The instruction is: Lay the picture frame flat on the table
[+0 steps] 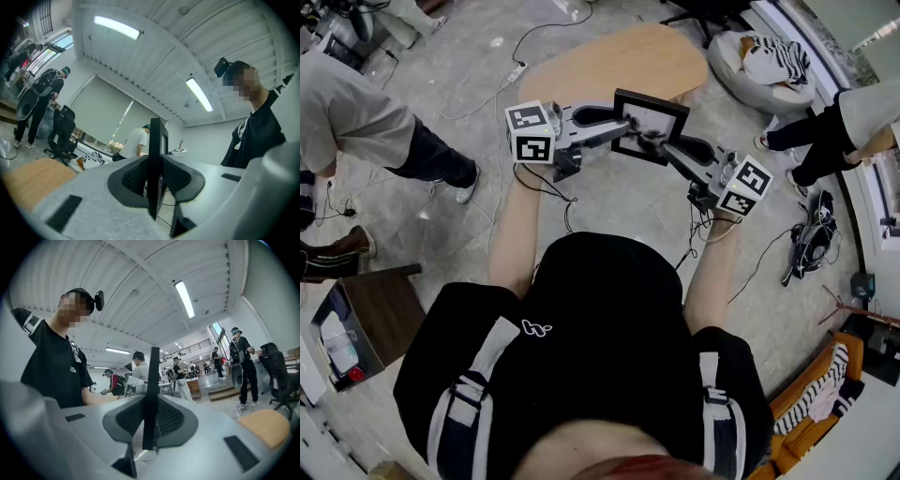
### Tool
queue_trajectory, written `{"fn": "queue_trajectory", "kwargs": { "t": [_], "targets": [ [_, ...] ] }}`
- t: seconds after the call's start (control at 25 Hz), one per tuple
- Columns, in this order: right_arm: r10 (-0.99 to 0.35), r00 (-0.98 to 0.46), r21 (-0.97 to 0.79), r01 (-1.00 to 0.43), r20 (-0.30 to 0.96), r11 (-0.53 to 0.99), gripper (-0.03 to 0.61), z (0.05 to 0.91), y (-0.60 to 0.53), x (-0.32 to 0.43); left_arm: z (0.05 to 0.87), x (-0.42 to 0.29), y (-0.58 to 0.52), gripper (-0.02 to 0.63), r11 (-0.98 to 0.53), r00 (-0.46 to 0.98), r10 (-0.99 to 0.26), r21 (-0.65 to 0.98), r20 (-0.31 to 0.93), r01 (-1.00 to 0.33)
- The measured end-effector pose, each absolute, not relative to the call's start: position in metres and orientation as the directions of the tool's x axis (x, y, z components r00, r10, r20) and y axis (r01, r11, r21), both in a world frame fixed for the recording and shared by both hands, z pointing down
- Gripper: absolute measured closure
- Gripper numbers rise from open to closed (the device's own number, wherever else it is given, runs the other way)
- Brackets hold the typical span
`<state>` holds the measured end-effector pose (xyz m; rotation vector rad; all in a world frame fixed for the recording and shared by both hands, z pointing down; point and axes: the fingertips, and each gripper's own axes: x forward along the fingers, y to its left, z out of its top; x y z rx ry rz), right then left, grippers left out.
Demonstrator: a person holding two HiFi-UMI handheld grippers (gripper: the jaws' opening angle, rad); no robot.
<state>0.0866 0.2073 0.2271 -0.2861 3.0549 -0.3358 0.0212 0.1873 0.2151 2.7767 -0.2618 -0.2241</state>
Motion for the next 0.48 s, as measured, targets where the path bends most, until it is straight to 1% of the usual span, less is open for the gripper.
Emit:
{"fn": "queue_trajectory", "kwargs": {
  "t": [0.12,0.32,0.48],
  "targets": [
    [-0.189,-0.981,-0.233,-0.173,-0.048,0.957,0.506,0.2253,0.209,0.0871,0.2125,0.0212,0.1874,0.538,-0.924,0.97,-0.208,0.349,-0.123,-0.154],
    [-0.229,-0.972,-0.256,-0.212,-0.041,0.943,0.506,0.2312,0.2027,0.089,0.2171,0.0228,0.1849,0.538,-0.918,0.968,-0.227,0.355,-0.107,-0.176],
    [-0.225,-0.973,-0.253,-0.207,-0.045,0.945,0.506,0.2347,0.2013,0.0898,0.2194,0.024,0.1846,0.538,-0.921,0.967,-0.234,0.343,-0.104,-0.186]
  ]
}}
